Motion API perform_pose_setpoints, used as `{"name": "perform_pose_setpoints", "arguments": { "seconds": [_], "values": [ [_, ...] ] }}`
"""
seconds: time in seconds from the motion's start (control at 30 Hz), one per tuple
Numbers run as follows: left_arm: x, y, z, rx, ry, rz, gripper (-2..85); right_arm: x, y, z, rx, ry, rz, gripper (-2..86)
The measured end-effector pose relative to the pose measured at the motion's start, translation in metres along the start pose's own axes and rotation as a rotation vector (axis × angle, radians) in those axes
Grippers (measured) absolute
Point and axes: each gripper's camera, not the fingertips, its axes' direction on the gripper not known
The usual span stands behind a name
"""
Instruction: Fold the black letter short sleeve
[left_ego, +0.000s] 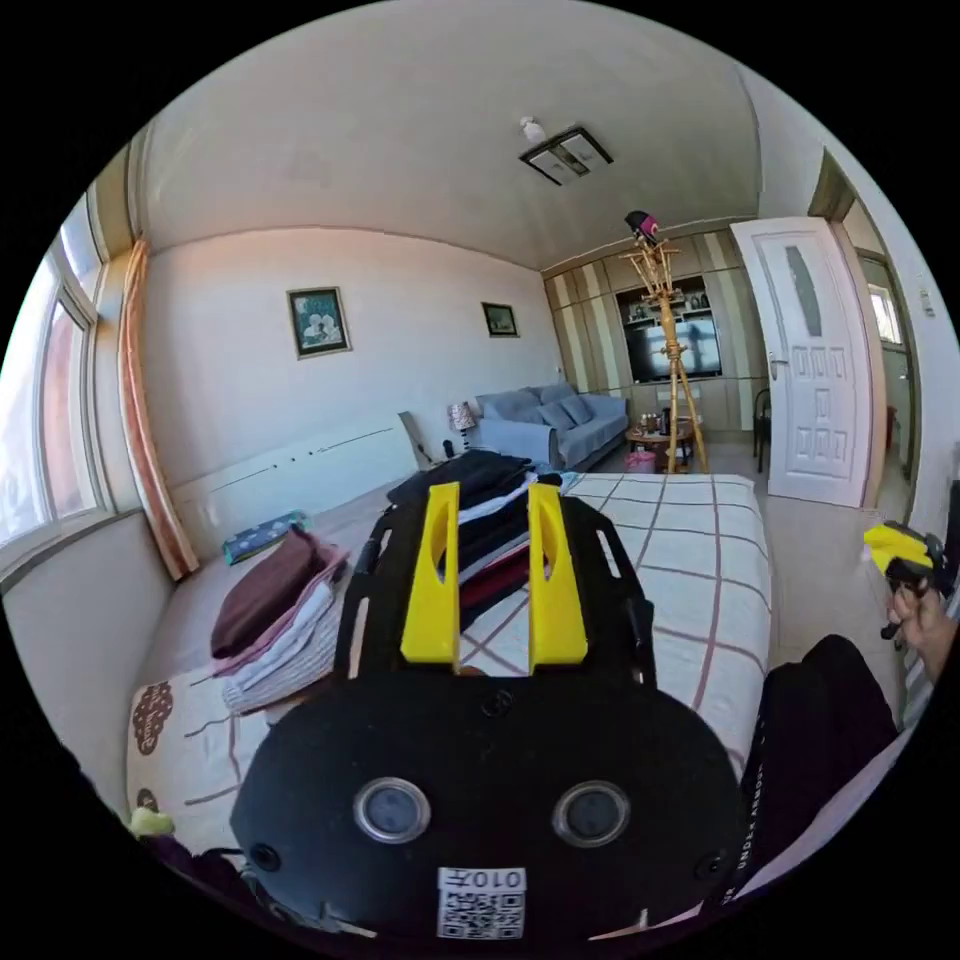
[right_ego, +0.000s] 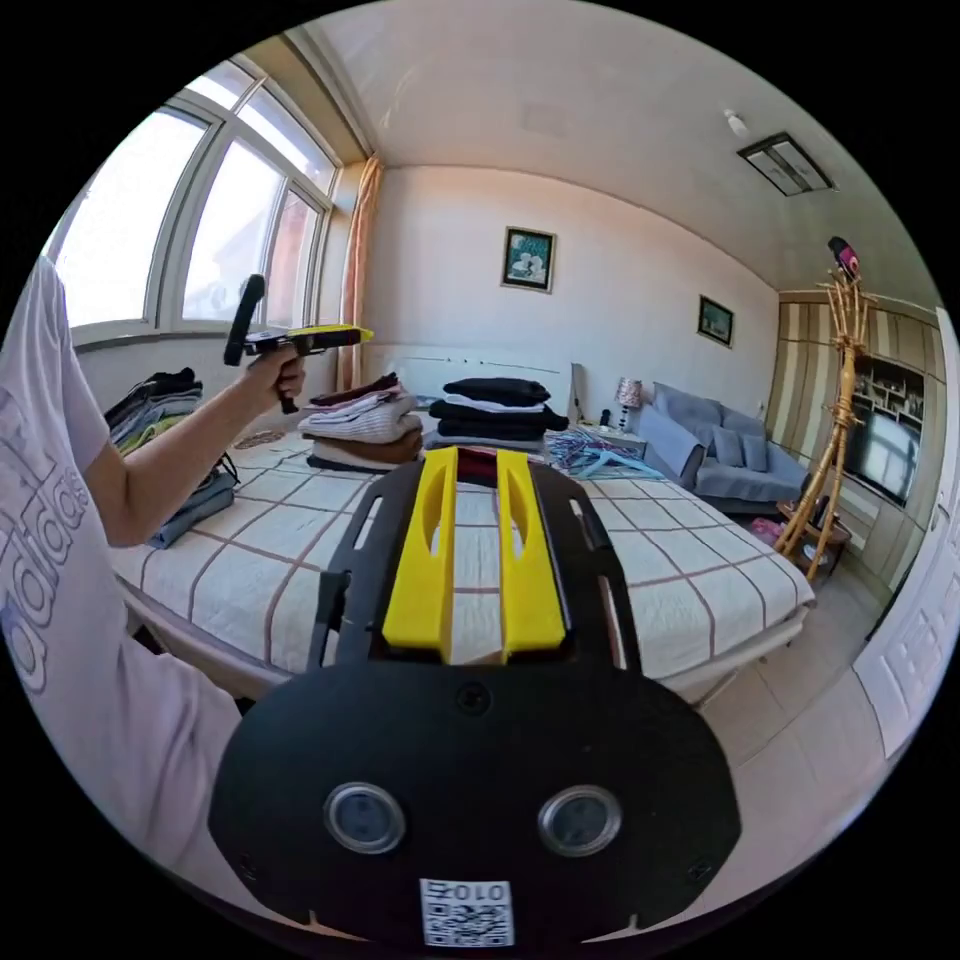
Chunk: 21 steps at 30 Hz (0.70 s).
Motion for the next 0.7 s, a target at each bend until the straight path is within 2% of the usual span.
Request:
{"name": "perform_pose_setpoints", "arguments": {
  "seconds": [0.2, 0.4, 0.53, 0.6, 0.7],
  "values": [
    [0.033, -0.014, 0.196, -0.102, -0.03, 0.07, 10.2, 0.03, 0.056, -0.021, 0.004, 0.043, 0.066, 13.2],
    [0.051, -0.023, 0.342, -0.274, -0.067, 0.02, 13.4, 0.056, 0.086, -0.005, -0.054, 0.082, 0.089, 13.6],
    [0.06, -0.016, 0.396, -0.356, -0.132, 0.009, 13.0, 0.073, 0.107, 0.009, -0.054, 0.096, 0.122, 13.4],
    [0.06, 0.0, 0.429, -0.476, -0.236, 0.003, 12.0, 0.077, 0.114, 0.012, -0.053, 0.103, 0.133, 13.2],
    [0.044, 0.018, 0.434, -0.481, -0.219, -0.056, 9.7, 0.078, 0.124, 0.014, -0.057, 0.113, 0.13, 12.6]
  ]
}}
